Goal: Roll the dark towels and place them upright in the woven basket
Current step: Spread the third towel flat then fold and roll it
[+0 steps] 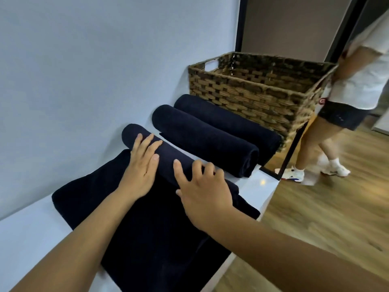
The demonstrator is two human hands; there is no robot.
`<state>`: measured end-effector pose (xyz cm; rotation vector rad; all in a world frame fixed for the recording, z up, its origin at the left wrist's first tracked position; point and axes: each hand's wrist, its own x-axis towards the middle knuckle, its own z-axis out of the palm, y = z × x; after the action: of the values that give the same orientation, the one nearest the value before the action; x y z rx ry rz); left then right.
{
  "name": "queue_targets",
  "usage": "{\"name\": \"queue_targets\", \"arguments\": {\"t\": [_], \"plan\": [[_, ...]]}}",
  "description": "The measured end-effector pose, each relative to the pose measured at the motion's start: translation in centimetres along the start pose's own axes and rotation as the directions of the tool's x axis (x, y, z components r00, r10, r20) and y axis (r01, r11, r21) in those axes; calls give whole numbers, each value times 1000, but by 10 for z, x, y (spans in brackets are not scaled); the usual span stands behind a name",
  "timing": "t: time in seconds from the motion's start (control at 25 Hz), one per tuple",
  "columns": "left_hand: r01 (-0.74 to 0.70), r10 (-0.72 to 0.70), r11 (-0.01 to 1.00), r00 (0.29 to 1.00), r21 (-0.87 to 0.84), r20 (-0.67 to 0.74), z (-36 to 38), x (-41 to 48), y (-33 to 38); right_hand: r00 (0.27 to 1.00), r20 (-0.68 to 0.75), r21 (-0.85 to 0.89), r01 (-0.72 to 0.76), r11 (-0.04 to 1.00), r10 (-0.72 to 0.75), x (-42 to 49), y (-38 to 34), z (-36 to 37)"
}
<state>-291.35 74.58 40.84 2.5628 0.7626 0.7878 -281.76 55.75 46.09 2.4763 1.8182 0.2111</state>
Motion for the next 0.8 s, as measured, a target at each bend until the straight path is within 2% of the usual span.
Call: {"name": "queue_targets", "arguments": {"t": [0.08,0.12,0.2,0.28,0.36,0.48,0.6,0.72,0.8], "plan": [[27,-27,1000,1000,3,13,-1,-2,1,994,107,259,-46,965,19,10,29,-9],[41,-41,999,999,-2,21,-1,-2,2,981,196,393,-95,915,17,16,43,-14],[55,-55,998,998,-9,39,-1,-3,4,951,310,539,-176,824,0,23,58,-18],[65,-64,997,997,-37,39,-2,-1,4,956,292,476,-147,867,2,21,53,-16],[83,-79,992,996,-97,40,-1,9,5,981,194,357,-92,929,23,16,39,-5],[94,-85,983,994,-155,65,9,21,14,989,105,245,-127,961,104,14,33,3],[103,-86,977,991,-185,100,12,22,21,993,21,94,-121,988,119,12,34,3],[130,-109,979,985,-160,131,3,8,18,995,40,35,-91,995,90,2,20,0],[139,-123,985,979,-98,160,-4,-6,12,992,102,105,-81,991,70,3,24,-10]]}}
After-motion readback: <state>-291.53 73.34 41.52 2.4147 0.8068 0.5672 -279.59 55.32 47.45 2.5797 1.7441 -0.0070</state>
